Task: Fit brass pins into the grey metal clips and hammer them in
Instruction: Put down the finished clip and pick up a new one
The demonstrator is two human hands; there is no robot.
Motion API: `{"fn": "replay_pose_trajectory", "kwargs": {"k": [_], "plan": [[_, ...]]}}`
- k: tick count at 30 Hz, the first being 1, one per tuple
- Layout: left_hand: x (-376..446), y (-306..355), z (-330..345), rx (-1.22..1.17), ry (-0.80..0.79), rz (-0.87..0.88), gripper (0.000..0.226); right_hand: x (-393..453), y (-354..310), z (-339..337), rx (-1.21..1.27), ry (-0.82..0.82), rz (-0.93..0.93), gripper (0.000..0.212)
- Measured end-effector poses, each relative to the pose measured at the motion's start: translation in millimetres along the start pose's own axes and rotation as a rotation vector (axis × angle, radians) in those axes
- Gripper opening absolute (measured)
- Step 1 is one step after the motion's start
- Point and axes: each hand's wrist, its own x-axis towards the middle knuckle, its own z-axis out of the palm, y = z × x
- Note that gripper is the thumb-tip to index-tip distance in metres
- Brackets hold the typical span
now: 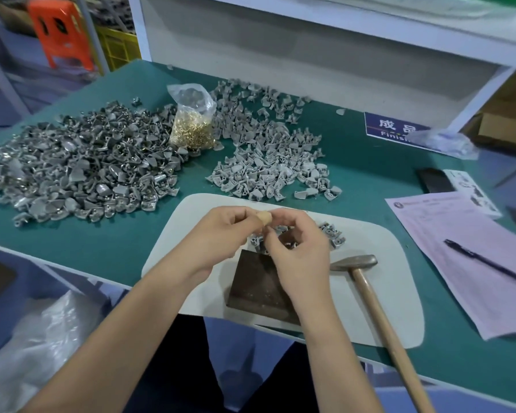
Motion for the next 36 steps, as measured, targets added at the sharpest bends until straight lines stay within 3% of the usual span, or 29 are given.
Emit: {"fn": "replay_pose_trajectory", "kwargs": {"k": [4,10,12,14,17,22,27,29,32,36], "plan": [[5.1,1.5,0.2,-0.004,0.025,-0.032,0.022,-3.3,-0.1,-1.3,-0.011,0.069,-0.038,0.026],[6.8,-6.4,-15.2,-0.029,-0.096,-0.003,0.023,-7.5,-0.3,3.5,-0.151,0.110,-0.144,0.011],[7.0,-14.2,-22.1,0.100,-0.075,0.096,0.022,-7.1,-1.6,3.4,-0.130,0.133,-0.131,0.007],[9.9,-23.8,-23.9,0.393,-0.003,0.207,0.021,-4.0,-1.1,1.3,-0.055,0.204,-0.029,0.006],[13.4,-31.3,-18.7,0.763,0.067,0.139,0.033,0.3,-1.2,-2.0,0.060,0.315,0.111,0.007],[28.2,-21.0,-3.2,0.944,0.108,-0.052,0.038,-0.7,-4.3,-2.9,0.134,0.380,0.202,0.008],[37.2,-8.2,3.2,1.021,0.015,-0.116,0.027,-1.9,-3.4,-8.0,0.253,0.433,0.277,0.010],[27.4,-7.6,-3.0,1.028,0.053,-0.017,0.022,-2.2,-3.9,-12.6,0.415,0.462,0.313,0.012],[-3.6,-9.8,-6.0,0.949,0.133,0.307,0.013,-7.8,-5.4,-32.9,0.614,0.464,0.367,0.013],[-44.1,-16.5,2.5,1.028,0.105,0.697,0.006,-23.8,-6.2,-65.3,0.363,0.292,0.319,0.015]]}}
